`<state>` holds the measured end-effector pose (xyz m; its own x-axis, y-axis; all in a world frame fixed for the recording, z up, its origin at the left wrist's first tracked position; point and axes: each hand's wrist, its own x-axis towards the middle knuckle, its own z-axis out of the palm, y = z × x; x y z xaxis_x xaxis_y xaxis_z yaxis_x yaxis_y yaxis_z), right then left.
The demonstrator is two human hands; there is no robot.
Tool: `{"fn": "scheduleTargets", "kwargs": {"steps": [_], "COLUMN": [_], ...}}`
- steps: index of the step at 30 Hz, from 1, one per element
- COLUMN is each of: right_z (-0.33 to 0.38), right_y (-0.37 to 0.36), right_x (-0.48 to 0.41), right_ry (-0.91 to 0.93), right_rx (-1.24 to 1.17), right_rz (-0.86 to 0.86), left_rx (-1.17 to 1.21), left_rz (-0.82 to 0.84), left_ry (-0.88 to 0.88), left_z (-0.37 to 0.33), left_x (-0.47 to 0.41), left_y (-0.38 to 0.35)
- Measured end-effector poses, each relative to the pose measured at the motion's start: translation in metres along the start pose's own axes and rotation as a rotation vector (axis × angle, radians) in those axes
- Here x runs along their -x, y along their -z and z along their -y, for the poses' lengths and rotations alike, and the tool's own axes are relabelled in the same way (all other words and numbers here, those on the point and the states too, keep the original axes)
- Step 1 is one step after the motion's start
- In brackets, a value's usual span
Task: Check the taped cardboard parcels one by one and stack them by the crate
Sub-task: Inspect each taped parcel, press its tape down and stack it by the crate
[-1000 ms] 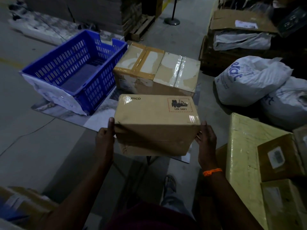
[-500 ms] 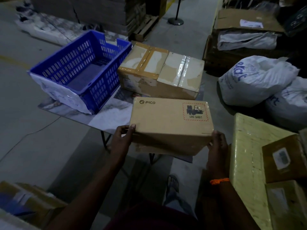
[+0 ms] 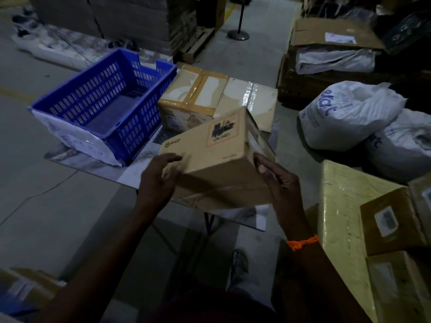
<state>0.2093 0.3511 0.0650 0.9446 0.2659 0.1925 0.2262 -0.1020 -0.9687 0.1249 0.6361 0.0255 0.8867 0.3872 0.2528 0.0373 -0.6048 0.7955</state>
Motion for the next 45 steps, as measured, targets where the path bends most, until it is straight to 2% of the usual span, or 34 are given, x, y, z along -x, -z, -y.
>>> {"fn": "scheduleTargets", "kwargs": {"steps": [2,4,6,8,10,12,16,18,22,29,32,34,38,41,45], "right_z": [0.005,0.007,0.001,0.001,0.001,-0.004,-0.022,-0.019,-0.013,-0.018,-0.023,-0.025,-0.019,-0.010,-0.007], "right_y": [-0.011,-0.022,-0.026,-0.025,-0.025,-0.022,-0.012,-0.015,-0.019,-0.002,0.001,0.002,-0.001,-0.010,-0.016], "right_x": [-0.004,-0.007,-0.014,-0.022,-0.029,-0.029,-0.025,-0.021,-0.019,-0.029,-0.039,-0.050,-0.072,-0.075,-0.074], "right_ry": [-0.005,0.021,0.025,-0.116,-0.283,-0.330,-0.413,-0.336,-0.252,-0.238,-0.285,-0.335,-0.441,-0.441,-0.383], "right_rx": [0.024,0.116,0.312,0.444,0.288,0.098,-0.133,-0.105,-0.103,-0.037,-0.061,-0.056,-0.125,-0.090,-0.154], "right_rz": [0.059,0.022,-0.100,-0.108,-0.039,0.005,-0.059,-0.057,-0.102,-0.118,-0.095,-0.015,0.108,0.154,0.170], "left_rx": [0.105,0.136,0.093,0.051,0.001,-0.036,-0.028,0.017,0.250,0.367,0.426,0.471,0.500,0.549,0.536], "left_rz": [0.031,0.010,0.012,0.032,0.057,0.105,0.180,0.184,0.210,0.180,0.269,0.320,0.329,0.289,0.071], "left_ry": [-0.042,-0.046,0.030,0.124,0.183,0.218,0.173,0.187,0.318,0.410,0.440,0.477,0.516,0.506,0.434], "left_z": [-0.020,-0.036,-0.047,-0.057,-0.062,-0.068,-0.070,-0.062,-0.038,-0.026,-0.026,-0.028,-0.043,-0.044,-0.034], "left_x": [-0.004,-0.011,-0.018,-0.026,-0.035,-0.045,-0.051,-0.048,-0.029,-0.002,-0.017,-0.035,-0.063,-0.062,-0.038], "left_y": [-0.001,-0.003,-0.001,0.003,0.007,0.012,0.029,0.040,0.047,0.019,0.017,0.017,0.017,0.016,0.031]}}
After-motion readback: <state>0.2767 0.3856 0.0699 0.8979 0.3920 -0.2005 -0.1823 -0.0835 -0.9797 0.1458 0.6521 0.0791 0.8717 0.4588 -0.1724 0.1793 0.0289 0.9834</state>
